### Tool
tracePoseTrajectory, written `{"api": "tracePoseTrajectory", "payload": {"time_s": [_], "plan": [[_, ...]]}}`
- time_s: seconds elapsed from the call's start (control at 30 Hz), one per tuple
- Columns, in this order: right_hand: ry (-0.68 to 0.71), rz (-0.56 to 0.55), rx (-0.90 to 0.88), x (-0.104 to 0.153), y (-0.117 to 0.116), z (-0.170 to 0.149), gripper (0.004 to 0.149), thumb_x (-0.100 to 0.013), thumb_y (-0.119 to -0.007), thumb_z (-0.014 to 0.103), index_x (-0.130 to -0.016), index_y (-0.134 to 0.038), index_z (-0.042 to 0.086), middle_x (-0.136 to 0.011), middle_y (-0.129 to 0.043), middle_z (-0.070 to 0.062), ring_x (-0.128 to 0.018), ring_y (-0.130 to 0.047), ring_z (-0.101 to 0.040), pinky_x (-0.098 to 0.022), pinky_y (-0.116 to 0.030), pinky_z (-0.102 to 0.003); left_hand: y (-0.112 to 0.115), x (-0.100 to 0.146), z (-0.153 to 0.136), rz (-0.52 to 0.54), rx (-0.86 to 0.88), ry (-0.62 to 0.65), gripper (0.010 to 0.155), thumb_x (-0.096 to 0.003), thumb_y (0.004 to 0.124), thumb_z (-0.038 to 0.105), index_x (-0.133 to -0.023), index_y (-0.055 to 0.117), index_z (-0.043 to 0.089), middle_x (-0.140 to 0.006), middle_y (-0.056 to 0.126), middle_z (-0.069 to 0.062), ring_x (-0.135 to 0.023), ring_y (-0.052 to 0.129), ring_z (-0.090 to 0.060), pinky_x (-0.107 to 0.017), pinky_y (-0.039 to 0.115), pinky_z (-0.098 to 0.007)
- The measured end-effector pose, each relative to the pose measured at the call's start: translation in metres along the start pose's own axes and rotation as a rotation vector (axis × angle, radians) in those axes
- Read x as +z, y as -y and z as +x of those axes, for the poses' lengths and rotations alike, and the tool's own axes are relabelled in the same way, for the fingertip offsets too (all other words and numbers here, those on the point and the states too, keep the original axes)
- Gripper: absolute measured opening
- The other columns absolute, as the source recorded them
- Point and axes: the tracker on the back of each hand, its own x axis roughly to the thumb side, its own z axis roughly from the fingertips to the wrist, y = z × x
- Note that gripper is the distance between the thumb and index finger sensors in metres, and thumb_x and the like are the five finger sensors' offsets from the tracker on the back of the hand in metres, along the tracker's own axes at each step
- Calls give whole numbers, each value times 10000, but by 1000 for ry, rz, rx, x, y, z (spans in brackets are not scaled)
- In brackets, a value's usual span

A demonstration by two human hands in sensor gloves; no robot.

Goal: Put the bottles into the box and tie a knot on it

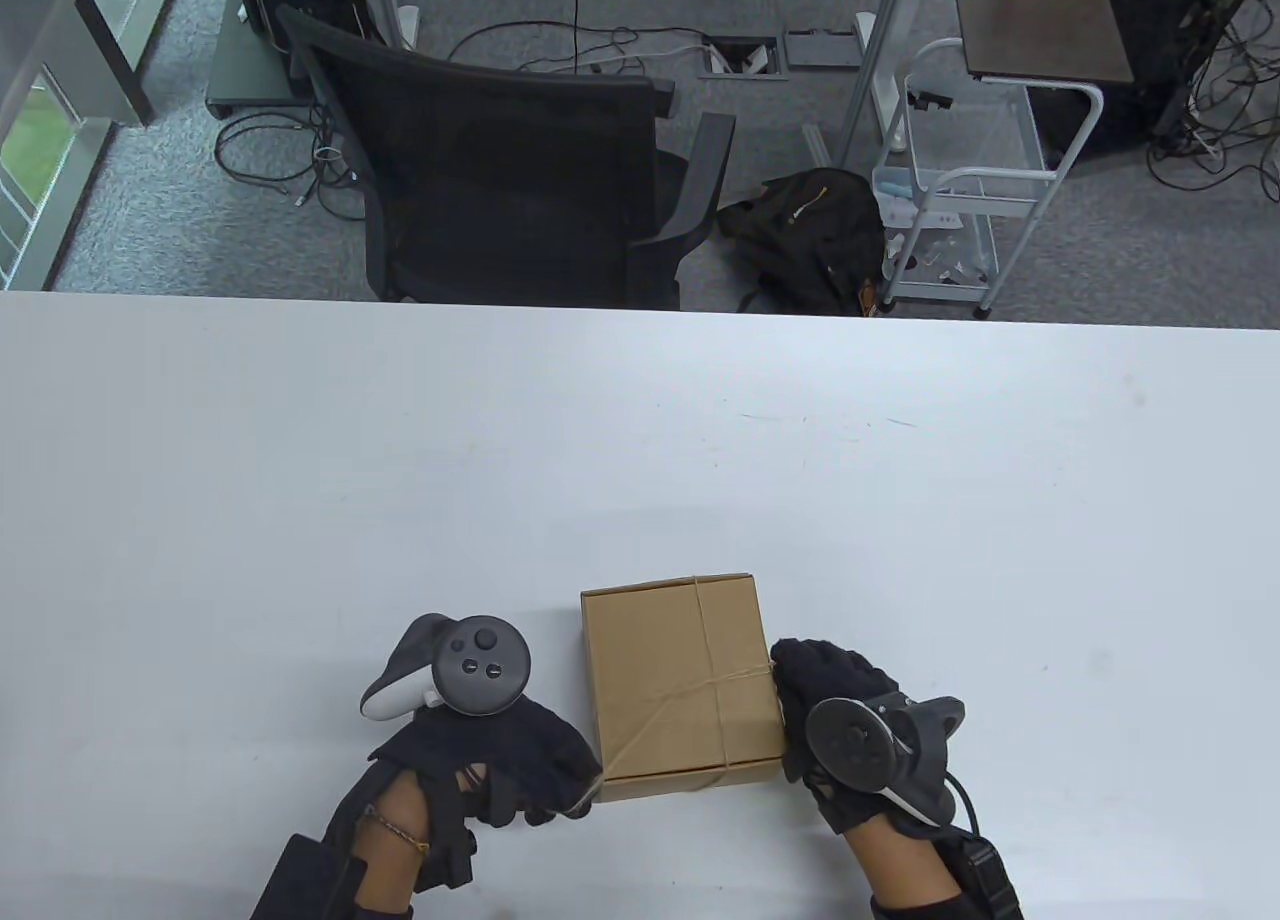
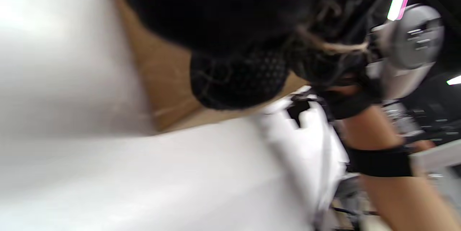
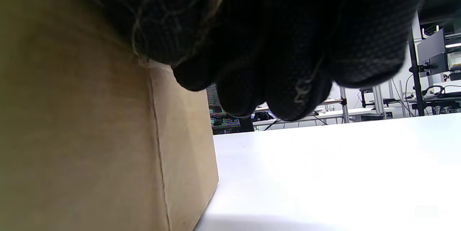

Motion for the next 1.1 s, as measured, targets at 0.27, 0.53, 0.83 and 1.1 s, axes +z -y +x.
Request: {"api": "tracePoseTrajectory", "payload": {"time_s": [0.27, 0.53, 0.83, 1.1], "plan": [[50, 8, 5, 1, -4, 15, 367, -459, -846, 293, -714, -979, 64, -647, -1053, -184, -530, -1023, -409, -383, -881, -544, 11, -9, 7, 63, 381, 286, 641, -513, 770, 550, -1061, 786, 218, -501, 1124, -65, -77, 1015, -85, -81, 907, -282], [-81, 110, -585, -5, 8, -28, 409, -435, -844, 199, -840, -867, 148, -643, -1056, -138, -485, -1054, -358, -351, -915, -507, 4, 1, -10, 381, 398, 122, 709, -532, 782, 517, -1156, 529, 295, -503, 1108, -65, -71, 1005, -82, -70, 901, -280], [201, 507, -793, -13, 11, -38, 356, -413, -795, 37, -687, -992, 150, -776, -945, -150, -507, -992, -339, -408, -863, -523, 4, 1, -11, 434, 205, -68, 759, -521, 816, 525, -1154, 524, 225, -481, 1107, -51, -58, 1003, -77, -59, 900, -277], [3, 655, -163, -12, -23, -24, 488, -421, -810, 86, -908, -845, 79, -898, -871, -211, -467, -1021, -295, -363, -894, -467, 6, -1, -8, 427, 140, -98, 753, -519, 825, 519, -1149, 542, 219, -447, 1098, -16, -53, 999, -76, -55, 898, -278]]}}
